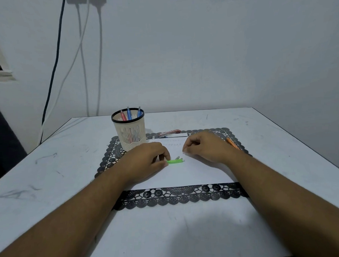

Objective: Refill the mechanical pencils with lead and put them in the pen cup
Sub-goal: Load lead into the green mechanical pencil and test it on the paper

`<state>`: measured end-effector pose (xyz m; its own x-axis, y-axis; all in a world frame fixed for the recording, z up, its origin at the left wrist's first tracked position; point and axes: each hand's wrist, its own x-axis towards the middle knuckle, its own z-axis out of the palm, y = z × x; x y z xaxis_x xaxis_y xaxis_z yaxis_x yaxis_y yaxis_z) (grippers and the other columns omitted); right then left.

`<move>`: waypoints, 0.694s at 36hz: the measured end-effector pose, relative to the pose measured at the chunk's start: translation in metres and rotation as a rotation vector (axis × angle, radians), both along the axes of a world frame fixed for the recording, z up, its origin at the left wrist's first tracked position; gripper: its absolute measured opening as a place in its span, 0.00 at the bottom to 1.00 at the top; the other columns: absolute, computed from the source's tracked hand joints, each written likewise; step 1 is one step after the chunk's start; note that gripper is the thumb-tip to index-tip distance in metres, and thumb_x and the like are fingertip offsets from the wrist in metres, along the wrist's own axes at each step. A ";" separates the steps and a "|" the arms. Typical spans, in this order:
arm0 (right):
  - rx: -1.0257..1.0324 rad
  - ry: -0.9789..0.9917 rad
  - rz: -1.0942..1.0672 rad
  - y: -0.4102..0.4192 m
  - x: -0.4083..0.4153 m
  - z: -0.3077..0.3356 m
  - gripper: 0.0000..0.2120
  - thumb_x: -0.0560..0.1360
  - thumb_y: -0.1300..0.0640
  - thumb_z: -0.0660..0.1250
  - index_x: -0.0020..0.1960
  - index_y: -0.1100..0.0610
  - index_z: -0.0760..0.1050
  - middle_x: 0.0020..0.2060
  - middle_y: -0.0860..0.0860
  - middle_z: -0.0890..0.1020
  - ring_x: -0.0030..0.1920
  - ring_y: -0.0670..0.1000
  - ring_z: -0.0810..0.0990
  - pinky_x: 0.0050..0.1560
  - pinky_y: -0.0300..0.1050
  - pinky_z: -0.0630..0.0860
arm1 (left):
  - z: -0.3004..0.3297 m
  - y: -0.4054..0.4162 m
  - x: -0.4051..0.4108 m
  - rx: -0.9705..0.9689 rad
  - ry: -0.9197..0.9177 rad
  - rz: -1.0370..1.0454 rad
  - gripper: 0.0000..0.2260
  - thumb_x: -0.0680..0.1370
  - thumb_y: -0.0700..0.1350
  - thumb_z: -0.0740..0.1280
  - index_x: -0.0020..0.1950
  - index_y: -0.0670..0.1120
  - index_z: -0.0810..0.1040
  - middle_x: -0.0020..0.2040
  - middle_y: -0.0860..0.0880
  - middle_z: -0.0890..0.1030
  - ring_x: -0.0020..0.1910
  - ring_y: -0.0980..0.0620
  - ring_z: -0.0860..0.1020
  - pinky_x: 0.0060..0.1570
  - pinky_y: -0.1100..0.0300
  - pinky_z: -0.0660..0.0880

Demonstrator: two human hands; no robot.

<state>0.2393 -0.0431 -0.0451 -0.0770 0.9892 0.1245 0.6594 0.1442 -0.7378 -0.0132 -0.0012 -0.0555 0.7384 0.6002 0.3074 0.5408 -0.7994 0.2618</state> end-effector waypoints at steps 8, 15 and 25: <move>0.132 0.043 -0.204 0.026 0.013 0.011 0.04 0.77 0.60 0.71 0.46 0.57 0.85 0.34 0.43 0.81 0.35 0.42 0.75 0.38 0.37 0.70 | -0.003 -0.001 0.004 0.014 -0.018 0.001 0.05 0.80 0.51 0.71 0.54 0.57 0.81 0.43 0.62 0.76 0.42 0.60 0.75 0.41 0.57 0.75; 0.125 -0.124 -0.224 0.063 0.008 0.016 0.04 0.77 0.61 0.70 0.51 0.55 0.81 0.40 0.47 0.81 0.36 0.45 0.76 0.39 0.41 0.70 | -0.005 0.000 0.006 0.011 -0.030 0.008 0.04 0.79 0.52 0.71 0.53 0.57 0.79 0.44 0.60 0.77 0.42 0.59 0.75 0.42 0.55 0.76; 0.091 -0.591 0.041 0.105 -0.019 0.023 0.16 0.81 0.55 0.66 0.68 0.47 0.78 0.66 0.46 0.78 0.67 0.50 0.73 0.64 0.49 0.71 | -0.003 0.003 -0.001 -0.093 -0.086 0.032 0.12 0.73 0.61 0.67 0.54 0.59 0.79 0.46 0.60 0.78 0.43 0.57 0.77 0.43 0.52 0.77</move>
<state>0.2203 0.0619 -0.0219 -0.1972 0.9713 0.1332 0.9467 0.2240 -0.2316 -0.0141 0.0015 -0.0589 0.6919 0.6517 0.3108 0.5379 -0.7524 0.3801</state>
